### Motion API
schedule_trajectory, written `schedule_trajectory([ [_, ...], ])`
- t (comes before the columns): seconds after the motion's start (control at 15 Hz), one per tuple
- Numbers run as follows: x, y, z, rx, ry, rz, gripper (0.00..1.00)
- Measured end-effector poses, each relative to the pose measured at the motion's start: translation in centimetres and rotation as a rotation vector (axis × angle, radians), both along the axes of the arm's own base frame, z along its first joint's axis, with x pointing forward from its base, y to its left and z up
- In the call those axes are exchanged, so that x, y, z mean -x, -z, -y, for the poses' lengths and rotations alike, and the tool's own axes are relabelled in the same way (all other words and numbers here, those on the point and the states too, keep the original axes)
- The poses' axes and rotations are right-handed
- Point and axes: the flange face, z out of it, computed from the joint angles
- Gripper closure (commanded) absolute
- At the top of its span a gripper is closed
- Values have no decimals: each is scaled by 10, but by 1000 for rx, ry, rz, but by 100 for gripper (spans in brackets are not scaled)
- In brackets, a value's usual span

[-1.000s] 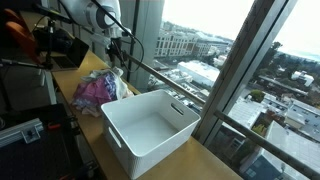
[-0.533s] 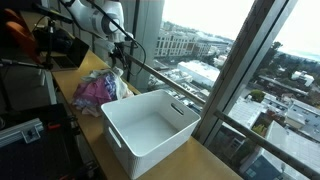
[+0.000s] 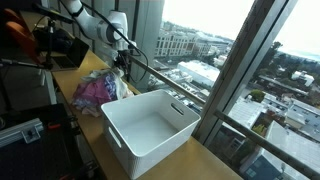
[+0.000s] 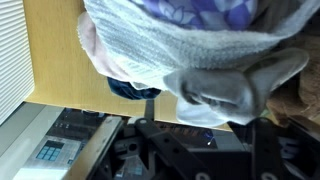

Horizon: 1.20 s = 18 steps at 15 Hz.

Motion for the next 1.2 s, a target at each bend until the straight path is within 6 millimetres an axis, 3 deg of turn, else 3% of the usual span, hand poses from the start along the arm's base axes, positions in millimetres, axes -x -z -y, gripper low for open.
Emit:
schedule_trajectory([
  [0.2, -4, -18, 0, -3, 26, -7, 80],
  [0.4, -2, -57, 3, -16, 65, -20, 99],
  [0.67, 1, -112, 22, -17, 107, -21, 100],
  [0.73, 2, -121, 27, -16, 115, -20, 74],
  [0.8, 3, -127, 27, -18, 116, -16, 73],
  [0.93, 7, -127, 18, -22, 104, -18, 60],
  [1.2, 24, -91, -23, -15, 59, -68, 30],
])
